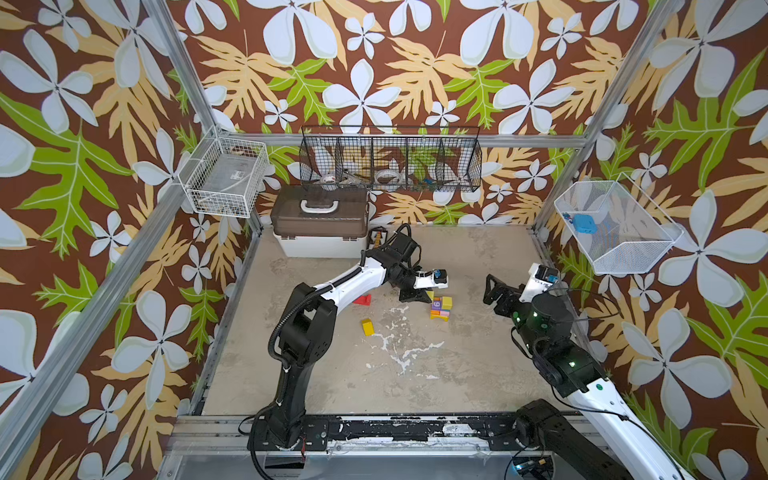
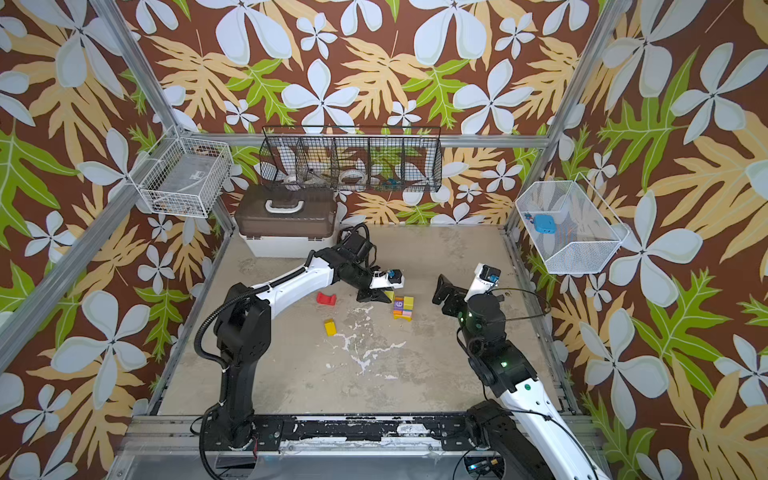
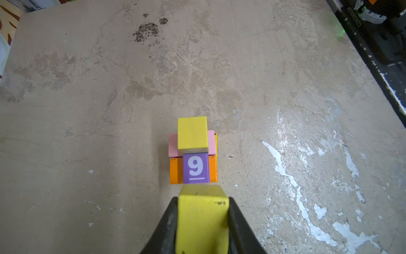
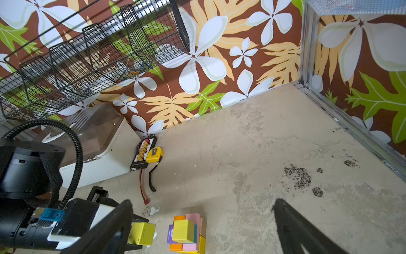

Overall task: Build the wood block tower
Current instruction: 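Lift the small yellow cube with the left gripper and carry it over the tower, then lower the small yellow cube onto the tower top and open the left gripper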

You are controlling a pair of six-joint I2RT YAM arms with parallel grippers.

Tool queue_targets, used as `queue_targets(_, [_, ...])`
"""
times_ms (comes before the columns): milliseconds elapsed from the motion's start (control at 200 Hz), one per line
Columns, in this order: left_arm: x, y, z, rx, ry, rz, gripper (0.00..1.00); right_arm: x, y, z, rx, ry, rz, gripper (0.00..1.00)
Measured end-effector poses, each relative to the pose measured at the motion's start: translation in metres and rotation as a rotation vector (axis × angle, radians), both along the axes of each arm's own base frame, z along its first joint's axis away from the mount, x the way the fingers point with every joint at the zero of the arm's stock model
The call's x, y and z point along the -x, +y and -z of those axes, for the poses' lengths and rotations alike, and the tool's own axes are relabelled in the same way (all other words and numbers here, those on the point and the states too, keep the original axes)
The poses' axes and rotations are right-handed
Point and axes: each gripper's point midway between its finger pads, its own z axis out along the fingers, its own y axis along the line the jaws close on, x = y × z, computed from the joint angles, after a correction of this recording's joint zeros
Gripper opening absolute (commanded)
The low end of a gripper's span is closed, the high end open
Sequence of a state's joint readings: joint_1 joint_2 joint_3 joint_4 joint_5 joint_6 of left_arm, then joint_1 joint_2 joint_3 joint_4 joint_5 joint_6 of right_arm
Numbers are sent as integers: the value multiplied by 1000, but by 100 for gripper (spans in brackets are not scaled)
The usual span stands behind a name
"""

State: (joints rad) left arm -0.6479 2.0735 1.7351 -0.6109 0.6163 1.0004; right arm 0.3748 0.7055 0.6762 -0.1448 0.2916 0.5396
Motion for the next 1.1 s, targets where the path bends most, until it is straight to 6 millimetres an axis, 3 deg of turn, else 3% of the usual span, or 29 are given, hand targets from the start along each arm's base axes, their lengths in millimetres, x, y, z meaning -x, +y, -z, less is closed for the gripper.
queue_targets(1101, [-6, -23, 25, -22, 112, -29, 0, 1, 0, -2, -3, -1, 1, 100])
